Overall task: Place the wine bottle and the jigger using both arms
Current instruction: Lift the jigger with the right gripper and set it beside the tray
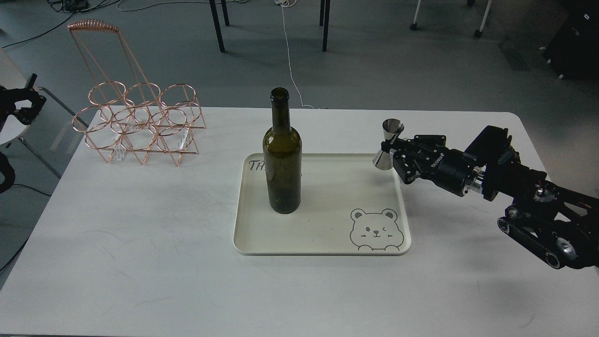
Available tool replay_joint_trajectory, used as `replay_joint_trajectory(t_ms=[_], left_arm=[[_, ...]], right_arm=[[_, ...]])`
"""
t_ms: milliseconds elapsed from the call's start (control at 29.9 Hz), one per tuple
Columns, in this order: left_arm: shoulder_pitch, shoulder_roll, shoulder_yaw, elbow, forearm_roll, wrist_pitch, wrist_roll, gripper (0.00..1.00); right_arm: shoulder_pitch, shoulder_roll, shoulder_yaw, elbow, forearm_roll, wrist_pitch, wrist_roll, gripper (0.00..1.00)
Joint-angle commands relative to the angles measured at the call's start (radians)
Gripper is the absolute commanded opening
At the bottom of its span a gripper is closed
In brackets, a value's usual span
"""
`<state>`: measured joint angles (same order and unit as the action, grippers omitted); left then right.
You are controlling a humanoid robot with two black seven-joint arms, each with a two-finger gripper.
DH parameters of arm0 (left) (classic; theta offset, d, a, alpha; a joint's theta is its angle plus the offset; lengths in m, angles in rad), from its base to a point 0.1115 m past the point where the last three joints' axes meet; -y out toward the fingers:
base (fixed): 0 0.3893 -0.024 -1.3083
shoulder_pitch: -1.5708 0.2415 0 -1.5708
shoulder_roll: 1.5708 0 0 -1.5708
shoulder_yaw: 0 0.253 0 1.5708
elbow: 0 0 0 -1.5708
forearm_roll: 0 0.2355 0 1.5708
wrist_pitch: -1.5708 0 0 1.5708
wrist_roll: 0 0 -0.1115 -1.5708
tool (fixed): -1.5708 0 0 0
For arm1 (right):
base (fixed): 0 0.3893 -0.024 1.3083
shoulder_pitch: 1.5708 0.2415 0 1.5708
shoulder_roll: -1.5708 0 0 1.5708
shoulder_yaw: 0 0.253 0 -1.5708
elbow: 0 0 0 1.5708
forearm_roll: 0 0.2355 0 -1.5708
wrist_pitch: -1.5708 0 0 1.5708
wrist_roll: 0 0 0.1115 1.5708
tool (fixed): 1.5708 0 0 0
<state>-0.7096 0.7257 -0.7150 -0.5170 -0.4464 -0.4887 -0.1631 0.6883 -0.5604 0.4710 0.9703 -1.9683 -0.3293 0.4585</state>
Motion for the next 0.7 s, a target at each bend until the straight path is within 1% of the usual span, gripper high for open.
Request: replay_joint_trajectory(t_ms=[0, 167, 301, 334, 434, 668], left_arm=[[-0.001, 0.001, 0.0, 0.0, 0.0, 0.0, 0.0, 0.99], [-0.002, 0.003, 0.002, -0.001, 0.0, 0.0, 0.0, 0.99], [-0.001, 0.017, 0.002, -0.003, 0.002, 0.0, 0.0, 0.99], [-0.001, 0.02, 0.003, -0.003, 0.002, 0.0, 0.0, 0.99], [-0.001, 0.023, 0.005, -0.005, 0.002, 0.0, 0.0, 0.99], [-0.004, 0.023, 0.006, -0.008, 0.002, 0.0, 0.0, 0.99]], right_arm=[[-0.021, -0.076, 0.005, -0.002, 0.092, -0.074, -0.006, 0.01], [-0.085, -0.17, 0.006, -0.01, 0.152, -0.126, -0.029, 0.01], [-0.165, -0.217, 0.006, -0.019, 0.216, -0.159, -0.076, 0.01], [-0.185, -0.219, 0.006, -0.03, 0.226, -0.159, -0.081, 0.01], [-0.237, -0.216, 0.003, -0.077, 0.241, -0.159, -0.081, 0.01], [-0.315, -0.205, -0.003, -0.081, 0.298, -0.159, -0.077, 0.02]])
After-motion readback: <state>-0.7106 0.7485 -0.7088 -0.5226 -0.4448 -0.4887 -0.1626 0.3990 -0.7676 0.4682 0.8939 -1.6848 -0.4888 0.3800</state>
